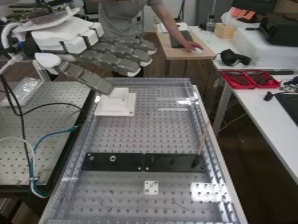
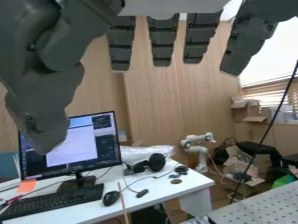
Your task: Grab the bearing and place it in the white container
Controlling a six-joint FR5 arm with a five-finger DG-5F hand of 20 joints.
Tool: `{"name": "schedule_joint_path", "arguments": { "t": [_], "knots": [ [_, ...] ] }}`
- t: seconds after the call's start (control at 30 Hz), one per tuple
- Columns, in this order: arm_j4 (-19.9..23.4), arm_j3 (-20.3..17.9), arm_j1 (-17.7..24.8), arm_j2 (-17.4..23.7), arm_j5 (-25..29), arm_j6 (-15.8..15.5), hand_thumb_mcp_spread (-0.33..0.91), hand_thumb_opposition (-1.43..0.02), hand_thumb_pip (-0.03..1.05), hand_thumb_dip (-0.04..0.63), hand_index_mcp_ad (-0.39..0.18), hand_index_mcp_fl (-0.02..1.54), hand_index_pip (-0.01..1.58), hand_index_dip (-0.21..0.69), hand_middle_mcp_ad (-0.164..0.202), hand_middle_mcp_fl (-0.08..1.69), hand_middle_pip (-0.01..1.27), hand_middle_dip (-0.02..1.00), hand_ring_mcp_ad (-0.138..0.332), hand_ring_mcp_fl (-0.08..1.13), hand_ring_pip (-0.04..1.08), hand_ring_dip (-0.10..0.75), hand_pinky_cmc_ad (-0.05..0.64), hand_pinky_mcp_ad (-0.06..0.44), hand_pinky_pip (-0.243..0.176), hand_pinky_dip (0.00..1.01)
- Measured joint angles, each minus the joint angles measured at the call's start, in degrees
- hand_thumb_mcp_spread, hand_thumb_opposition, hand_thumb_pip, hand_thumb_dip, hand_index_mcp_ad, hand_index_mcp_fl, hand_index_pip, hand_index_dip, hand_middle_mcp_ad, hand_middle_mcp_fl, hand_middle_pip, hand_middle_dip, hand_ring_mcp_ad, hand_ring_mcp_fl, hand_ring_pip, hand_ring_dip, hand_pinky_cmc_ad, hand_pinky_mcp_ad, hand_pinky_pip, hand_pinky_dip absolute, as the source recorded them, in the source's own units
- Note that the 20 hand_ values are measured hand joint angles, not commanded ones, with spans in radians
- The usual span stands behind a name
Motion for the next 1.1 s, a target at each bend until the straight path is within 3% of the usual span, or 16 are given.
{"name": "schedule_joint_path", "arguments": {
  "t": [1.1],
  "knots": [
    [0.8,0.2,-1.2,-1.4,-1.3,1.3,0.22,-0.76,0.54,0.159,-0.161,0.10,0.11,0.164,0.073,0.00,0.13,0.13,0.134,0.01,0.10,0.016,0.379,0.297,-0.093,0.25]
  ]
}}
